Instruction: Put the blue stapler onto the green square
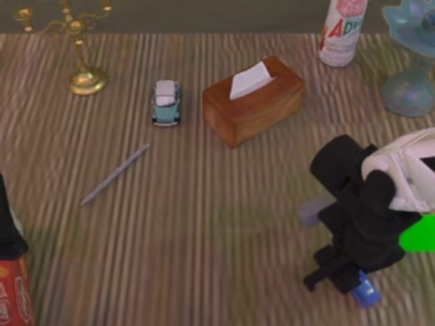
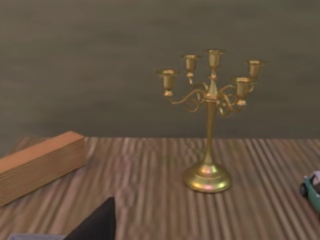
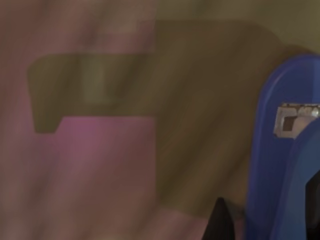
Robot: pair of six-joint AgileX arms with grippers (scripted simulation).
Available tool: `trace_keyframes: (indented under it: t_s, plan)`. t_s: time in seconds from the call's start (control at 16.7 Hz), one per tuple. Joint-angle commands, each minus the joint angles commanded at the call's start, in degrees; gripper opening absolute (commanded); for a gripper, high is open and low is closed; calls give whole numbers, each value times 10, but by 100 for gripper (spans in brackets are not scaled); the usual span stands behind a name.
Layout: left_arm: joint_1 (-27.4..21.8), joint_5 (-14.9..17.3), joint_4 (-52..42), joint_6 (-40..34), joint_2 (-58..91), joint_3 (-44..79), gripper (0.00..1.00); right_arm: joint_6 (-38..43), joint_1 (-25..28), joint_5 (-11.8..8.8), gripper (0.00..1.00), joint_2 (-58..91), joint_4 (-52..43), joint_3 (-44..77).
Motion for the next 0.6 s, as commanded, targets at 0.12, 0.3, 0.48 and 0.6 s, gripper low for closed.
trace_keyframes:
  t_s: [0.12, 0.3, 0.48, 0.6]
  plan:
    - [0, 0, 0, 0, 0, 0, 100, 0, 0, 0, 2, 0, 0, 0]
    - [0, 0, 0, 0, 0, 0, 100, 0, 0, 0, 0, 0, 0, 0]
    - [0, 0, 0, 0, 0, 0, 100, 0, 0, 0, 0, 0, 0, 0]
    - [0, 0, 0, 0, 0, 0, 100, 0, 0, 0, 0, 0, 0, 0]
